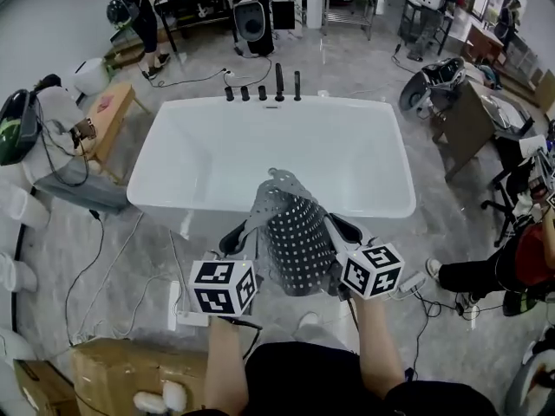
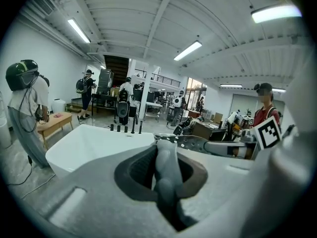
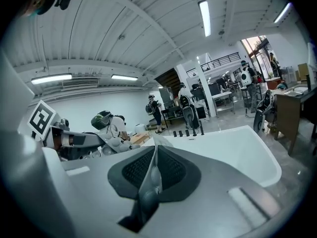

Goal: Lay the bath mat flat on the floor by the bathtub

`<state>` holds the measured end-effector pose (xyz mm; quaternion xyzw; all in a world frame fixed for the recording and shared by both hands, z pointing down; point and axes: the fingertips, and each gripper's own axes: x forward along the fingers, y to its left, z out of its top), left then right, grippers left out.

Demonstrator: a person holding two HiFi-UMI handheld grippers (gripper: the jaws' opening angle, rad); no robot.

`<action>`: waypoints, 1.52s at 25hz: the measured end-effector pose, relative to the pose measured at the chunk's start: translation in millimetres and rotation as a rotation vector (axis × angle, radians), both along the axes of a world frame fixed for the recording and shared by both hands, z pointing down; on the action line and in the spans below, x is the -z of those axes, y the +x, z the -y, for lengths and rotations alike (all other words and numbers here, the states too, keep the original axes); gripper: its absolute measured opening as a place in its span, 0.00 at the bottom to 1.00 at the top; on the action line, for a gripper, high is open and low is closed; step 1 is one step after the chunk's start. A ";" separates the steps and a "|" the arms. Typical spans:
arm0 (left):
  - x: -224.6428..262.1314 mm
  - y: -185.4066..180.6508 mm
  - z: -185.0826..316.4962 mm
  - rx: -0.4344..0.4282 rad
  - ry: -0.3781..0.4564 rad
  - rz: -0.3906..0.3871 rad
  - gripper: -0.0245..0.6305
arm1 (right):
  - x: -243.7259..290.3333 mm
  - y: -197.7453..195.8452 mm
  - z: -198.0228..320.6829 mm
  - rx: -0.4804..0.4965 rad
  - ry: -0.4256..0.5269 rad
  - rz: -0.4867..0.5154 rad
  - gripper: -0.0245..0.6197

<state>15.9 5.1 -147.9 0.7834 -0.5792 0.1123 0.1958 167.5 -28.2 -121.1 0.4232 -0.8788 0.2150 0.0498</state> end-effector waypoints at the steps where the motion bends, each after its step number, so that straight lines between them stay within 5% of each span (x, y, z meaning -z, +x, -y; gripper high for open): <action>1: -3.8 -1.3 1.4 0.000 -0.007 -0.001 0.07 | -2.9 1.0 0.7 -0.004 -0.006 0.000 0.07; 8: -26.7 -29.5 15.9 -0.019 -0.036 -0.033 0.07 | -29.8 -18.2 13.9 -0.046 -0.052 -0.024 0.07; 25: -61.1 -112.6 48.6 -0.242 -0.117 -0.125 0.07 | -50.1 -119.3 26.7 -0.215 -0.123 -0.080 0.07; 38: -95.3 -150.5 31.1 -0.246 -0.176 -0.147 0.07 | -85.8 -140.9 8.0 -0.209 -0.193 -0.113 0.07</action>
